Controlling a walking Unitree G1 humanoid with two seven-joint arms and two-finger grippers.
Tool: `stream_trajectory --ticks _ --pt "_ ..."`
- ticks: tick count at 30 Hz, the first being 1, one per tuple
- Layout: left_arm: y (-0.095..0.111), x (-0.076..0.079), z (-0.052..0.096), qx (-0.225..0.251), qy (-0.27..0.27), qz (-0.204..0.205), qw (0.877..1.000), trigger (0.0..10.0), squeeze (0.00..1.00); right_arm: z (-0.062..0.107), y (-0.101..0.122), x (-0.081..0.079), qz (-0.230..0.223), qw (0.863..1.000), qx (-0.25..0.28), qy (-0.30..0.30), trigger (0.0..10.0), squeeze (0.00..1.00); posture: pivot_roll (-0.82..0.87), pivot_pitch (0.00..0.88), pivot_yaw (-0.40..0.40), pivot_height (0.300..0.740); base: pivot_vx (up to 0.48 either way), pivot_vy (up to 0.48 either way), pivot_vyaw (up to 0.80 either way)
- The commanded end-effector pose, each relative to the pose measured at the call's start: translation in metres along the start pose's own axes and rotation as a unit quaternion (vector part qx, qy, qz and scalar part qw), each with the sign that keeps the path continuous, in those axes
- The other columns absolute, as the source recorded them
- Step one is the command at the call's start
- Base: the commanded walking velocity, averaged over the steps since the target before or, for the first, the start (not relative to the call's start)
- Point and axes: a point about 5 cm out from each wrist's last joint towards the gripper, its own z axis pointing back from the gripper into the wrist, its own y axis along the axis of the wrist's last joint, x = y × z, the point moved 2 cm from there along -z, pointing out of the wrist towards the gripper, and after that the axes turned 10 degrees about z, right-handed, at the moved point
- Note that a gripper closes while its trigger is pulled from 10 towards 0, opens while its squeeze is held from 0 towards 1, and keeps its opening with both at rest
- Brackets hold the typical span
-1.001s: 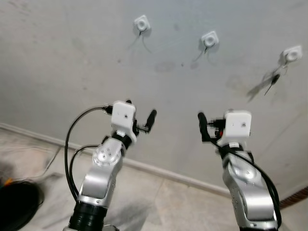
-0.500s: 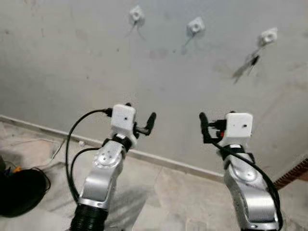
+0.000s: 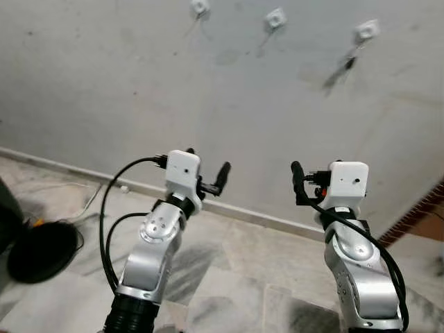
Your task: Hang keys on a hook
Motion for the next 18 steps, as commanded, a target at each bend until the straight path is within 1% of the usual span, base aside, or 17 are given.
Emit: stream_trajectory --ticks 1,3,18 --pt "0.0058 -0.0019 -0.0001 0.008 0.002 -0.004 1.0 10.0 0.0 -0.0001 0.0022 -0.0005 -0.003 1.0 0.002 0.002 10.0 0.0 0.01 0.025 -0.072 0.74 -0.319 0.0 -0.56" --pt "0.0056 -0.002 -0.0001 0.007 0.002 -0.003 1.0 10.0 0.0 -0.0003 0.0022 -0.0008 -0.004 1.0 0.002 0.002 10.0 0.0 0.01 0.025 -0.072 0.74 -0.322 0.0 -0.52" --pt "0.0058 -0.0011 -0.0002 0.007 0.0 -0.003 1.0 10.0 0.0 -0.0008 0.0029 -0.0013 -0.001 1.0 0.005 0.003 10.0 0.0 0.01 0.025 -0.073 0.74 -0.321 0.0 0.0"
